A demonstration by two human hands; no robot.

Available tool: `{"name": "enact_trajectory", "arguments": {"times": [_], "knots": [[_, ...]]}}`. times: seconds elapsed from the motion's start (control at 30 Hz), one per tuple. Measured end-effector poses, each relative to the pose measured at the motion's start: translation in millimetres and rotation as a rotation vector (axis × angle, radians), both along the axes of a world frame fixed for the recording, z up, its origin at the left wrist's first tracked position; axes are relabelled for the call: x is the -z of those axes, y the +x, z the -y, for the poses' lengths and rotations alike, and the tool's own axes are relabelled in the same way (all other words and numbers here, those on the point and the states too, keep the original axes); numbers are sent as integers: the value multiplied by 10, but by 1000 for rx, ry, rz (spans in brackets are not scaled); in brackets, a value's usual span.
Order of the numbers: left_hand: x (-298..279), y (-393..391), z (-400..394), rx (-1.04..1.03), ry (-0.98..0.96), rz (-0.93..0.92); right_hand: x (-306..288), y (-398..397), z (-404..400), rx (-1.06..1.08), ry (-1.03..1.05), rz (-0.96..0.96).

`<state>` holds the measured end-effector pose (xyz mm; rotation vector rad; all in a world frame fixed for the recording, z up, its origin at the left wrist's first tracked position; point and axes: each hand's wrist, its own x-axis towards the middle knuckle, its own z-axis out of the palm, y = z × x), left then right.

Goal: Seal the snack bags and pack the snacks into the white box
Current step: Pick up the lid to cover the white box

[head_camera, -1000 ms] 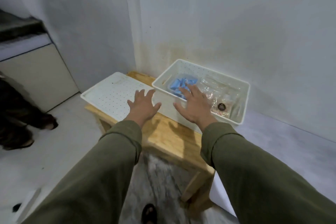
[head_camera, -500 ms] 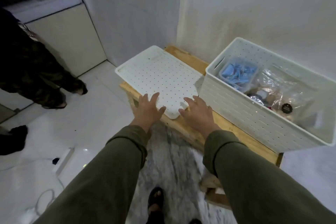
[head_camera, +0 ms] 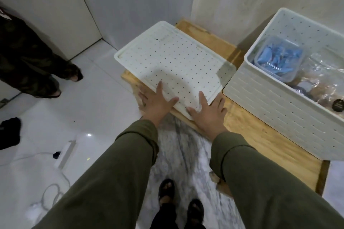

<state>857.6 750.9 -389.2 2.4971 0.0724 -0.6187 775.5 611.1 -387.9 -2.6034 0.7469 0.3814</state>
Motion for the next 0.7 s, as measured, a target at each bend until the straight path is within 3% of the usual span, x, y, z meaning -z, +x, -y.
{"name": "enact_trajectory", "arguments": {"times": [0.37,0.7], "knots": [[27,-296,-180,-173,-314,41,58,-210,-240,-7,35,19],[-74,-864,-498,-365,-346,-12,100,-800,-542,-69,-26,125]]}}
